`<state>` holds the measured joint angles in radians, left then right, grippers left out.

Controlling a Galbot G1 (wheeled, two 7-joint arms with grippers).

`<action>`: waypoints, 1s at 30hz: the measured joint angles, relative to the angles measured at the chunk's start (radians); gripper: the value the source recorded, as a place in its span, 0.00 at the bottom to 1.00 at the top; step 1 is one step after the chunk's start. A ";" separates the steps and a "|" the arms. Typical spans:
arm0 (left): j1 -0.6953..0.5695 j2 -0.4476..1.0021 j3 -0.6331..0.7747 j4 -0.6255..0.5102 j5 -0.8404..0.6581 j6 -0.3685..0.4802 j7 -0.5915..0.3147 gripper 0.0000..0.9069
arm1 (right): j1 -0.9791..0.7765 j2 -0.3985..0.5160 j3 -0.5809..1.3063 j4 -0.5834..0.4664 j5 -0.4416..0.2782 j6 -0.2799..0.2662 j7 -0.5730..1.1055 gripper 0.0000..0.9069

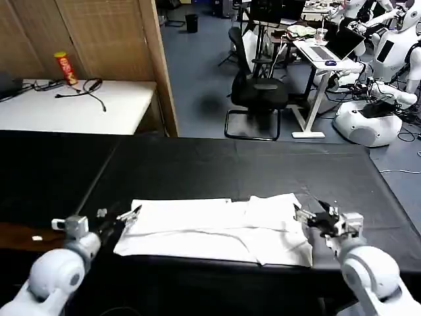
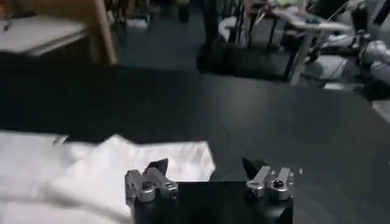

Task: Fold and organize the clothes.

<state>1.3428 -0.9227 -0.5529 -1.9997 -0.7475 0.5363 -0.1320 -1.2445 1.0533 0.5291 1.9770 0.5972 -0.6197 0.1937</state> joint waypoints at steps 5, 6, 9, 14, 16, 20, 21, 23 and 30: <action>-0.076 -0.051 0.034 0.093 -0.008 0.000 0.009 0.97 | 0.065 0.059 -0.033 -0.102 -0.043 0.016 -0.012 0.97; -0.084 -0.057 0.038 0.106 -0.009 0.000 0.011 0.97 | 0.074 0.068 -0.037 -0.119 -0.046 0.019 -0.013 0.97; -0.106 -0.076 0.046 0.146 -0.010 -0.002 0.020 0.95 | 0.098 0.094 -0.046 -0.164 -0.061 0.028 -0.019 0.97; -0.126 -0.092 0.056 0.195 0.006 -0.005 0.027 0.32 | 0.121 0.127 -0.049 -0.216 -0.092 0.049 -0.037 0.63; -0.135 -0.099 0.059 0.211 0.027 -0.009 0.028 0.06 | 0.124 0.134 -0.050 -0.226 -0.101 0.059 -0.044 0.46; -0.146 -0.111 0.059 0.234 0.031 -0.013 0.023 0.00 | 0.127 0.149 -0.050 -0.243 -0.121 0.078 -0.054 0.12; -0.147 -0.112 0.059 0.235 0.030 -0.012 0.023 0.00 | 0.127 0.153 -0.050 -0.244 -0.122 0.079 -0.053 0.10; -0.148 -0.114 0.064 0.235 0.034 -0.012 0.023 0.00 | 0.123 0.161 -0.049 -0.243 -0.130 0.086 -0.051 0.08; -0.169 -0.126 0.090 0.240 0.143 -0.045 0.067 0.00 | 0.111 0.210 -0.026 -0.230 -0.218 0.135 -0.031 0.05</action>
<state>1.1738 -1.0492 -0.4628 -1.7599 -0.6043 0.4914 -0.0650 -1.1338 1.2628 0.5034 1.7473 0.3791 -0.4845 0.1625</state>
